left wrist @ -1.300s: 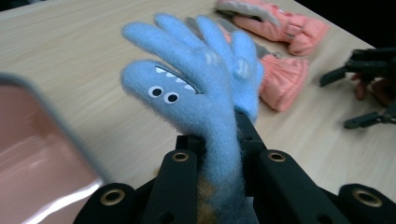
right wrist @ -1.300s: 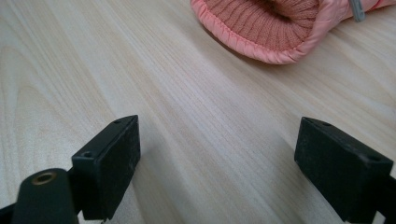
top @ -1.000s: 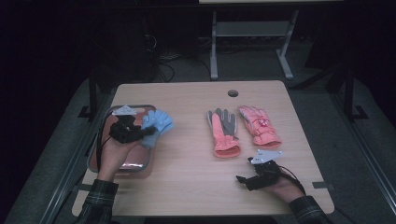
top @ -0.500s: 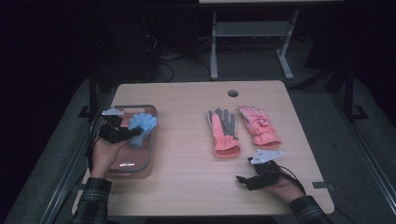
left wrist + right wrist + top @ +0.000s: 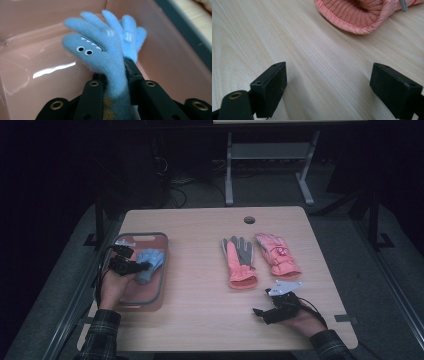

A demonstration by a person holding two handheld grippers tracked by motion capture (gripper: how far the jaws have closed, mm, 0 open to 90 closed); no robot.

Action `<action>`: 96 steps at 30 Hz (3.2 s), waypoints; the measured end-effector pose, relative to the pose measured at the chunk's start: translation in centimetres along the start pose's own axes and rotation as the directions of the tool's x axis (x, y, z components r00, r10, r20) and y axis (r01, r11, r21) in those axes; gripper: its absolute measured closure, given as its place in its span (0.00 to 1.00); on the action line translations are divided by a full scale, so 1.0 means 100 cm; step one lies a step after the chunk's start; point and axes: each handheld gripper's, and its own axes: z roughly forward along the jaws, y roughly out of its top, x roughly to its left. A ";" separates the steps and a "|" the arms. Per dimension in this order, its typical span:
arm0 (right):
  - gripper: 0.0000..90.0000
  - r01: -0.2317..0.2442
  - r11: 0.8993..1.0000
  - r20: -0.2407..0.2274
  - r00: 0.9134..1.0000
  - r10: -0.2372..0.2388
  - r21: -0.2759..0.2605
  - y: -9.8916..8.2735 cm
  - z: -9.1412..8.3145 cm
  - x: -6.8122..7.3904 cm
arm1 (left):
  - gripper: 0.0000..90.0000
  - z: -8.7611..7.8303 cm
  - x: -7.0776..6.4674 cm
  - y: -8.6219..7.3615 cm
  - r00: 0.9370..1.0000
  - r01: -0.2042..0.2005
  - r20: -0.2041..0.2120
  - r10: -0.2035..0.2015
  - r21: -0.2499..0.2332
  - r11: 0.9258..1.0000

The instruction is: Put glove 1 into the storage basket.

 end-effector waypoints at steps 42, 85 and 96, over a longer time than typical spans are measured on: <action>0.14 -0.001 1.000 0.000 1.000 0.001 0.003 0.000 0.000 0.000 | 0.20 -0.032 -0.089 0.028 0.983 -0.145 0.090 0.158 -0.138 0.980; 0.20 -0.018 0.997 0.007 1.000 0.018 0.072 0.011 -0.006 0.001 | 0.18 0.054 -0.202 -0.039 0.877 -0.409 0.236 0.418 -0.089 0.908; 0.54 -0.050 0.998 -0.022 0.998 0.051 0.029 0.022 -0.023 -0.005 | 0.15 0.063 -0.198 -0.049 0.865 -0.434 0.243 0.438 -0.073 0.898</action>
